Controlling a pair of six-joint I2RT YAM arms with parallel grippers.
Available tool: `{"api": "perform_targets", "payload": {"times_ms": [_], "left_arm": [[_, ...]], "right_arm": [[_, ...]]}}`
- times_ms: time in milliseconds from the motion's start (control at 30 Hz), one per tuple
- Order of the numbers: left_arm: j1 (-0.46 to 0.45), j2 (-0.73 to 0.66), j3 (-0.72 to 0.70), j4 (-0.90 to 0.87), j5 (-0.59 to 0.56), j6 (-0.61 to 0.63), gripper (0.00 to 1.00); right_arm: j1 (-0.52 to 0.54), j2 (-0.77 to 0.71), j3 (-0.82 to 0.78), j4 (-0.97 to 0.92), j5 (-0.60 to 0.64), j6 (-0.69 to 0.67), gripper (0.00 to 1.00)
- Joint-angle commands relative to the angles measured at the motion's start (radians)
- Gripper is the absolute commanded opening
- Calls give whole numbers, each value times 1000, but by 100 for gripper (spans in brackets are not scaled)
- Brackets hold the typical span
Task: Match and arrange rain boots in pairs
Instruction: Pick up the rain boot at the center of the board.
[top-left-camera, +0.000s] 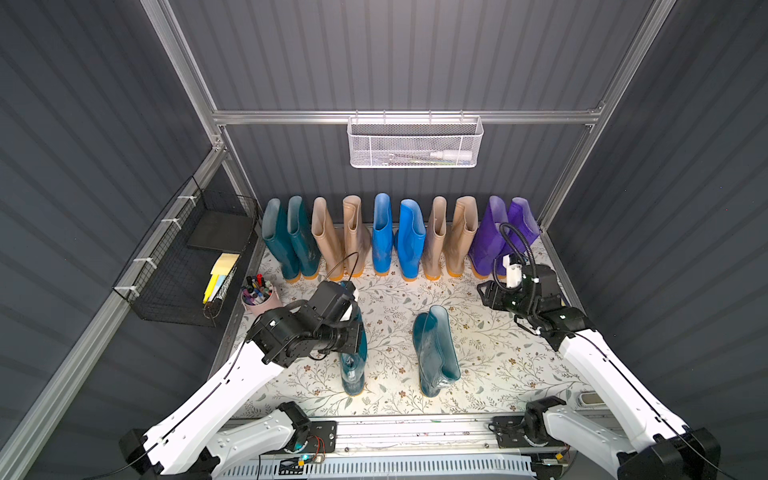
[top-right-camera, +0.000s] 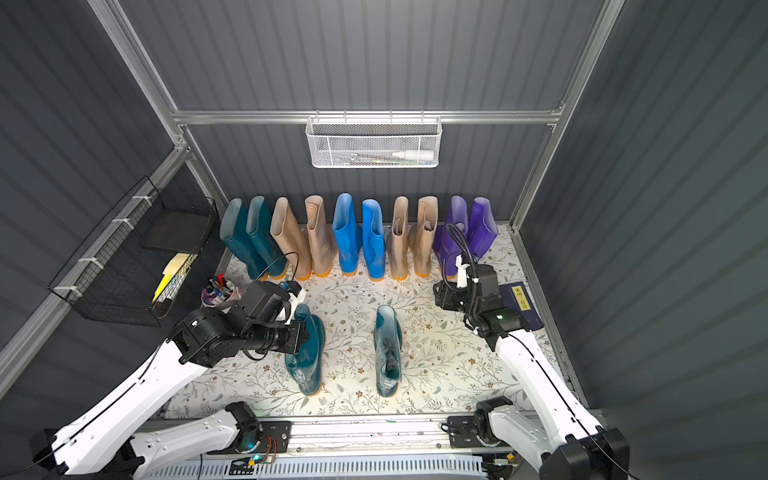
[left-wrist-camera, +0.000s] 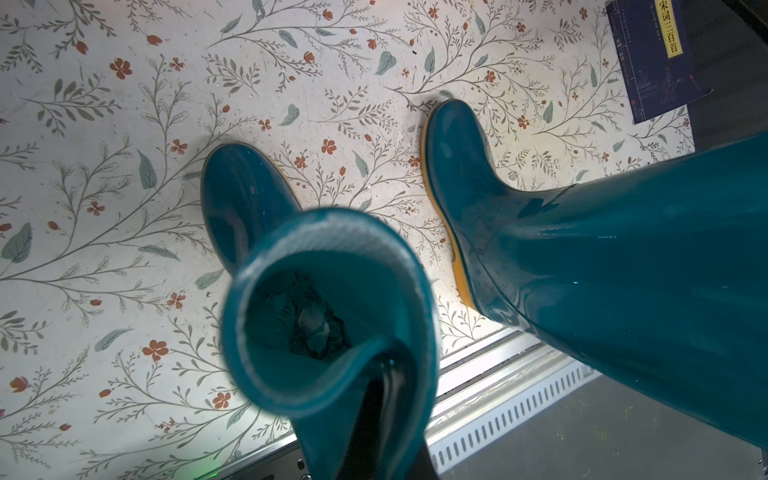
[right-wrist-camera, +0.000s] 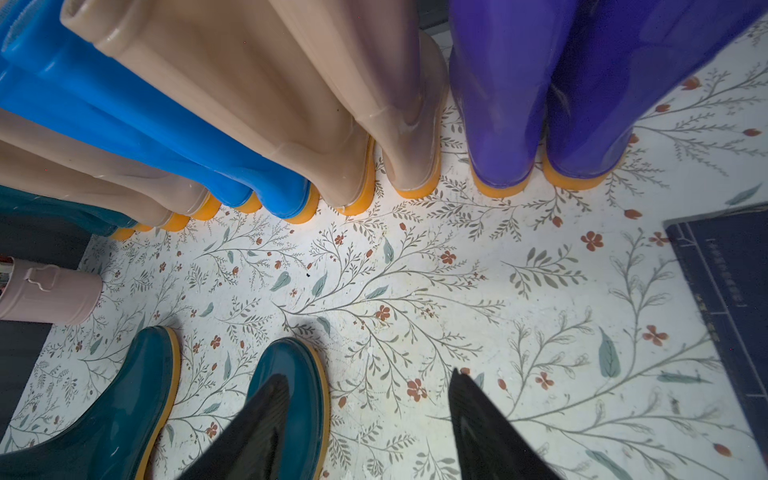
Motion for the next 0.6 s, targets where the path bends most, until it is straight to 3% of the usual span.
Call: {"api": "perform_targets", "payload": {"times_ms": [0, 567], "left_arm": [[-3, 9, 66, 47, -29, 29, 0], [-3, 109, 149, 231, -123, 105, 0]], "right_arm": [[3, -19, -4, -5, 12, 12, 64], [3, -27, -14, 15, -4, 8, 65]]}}
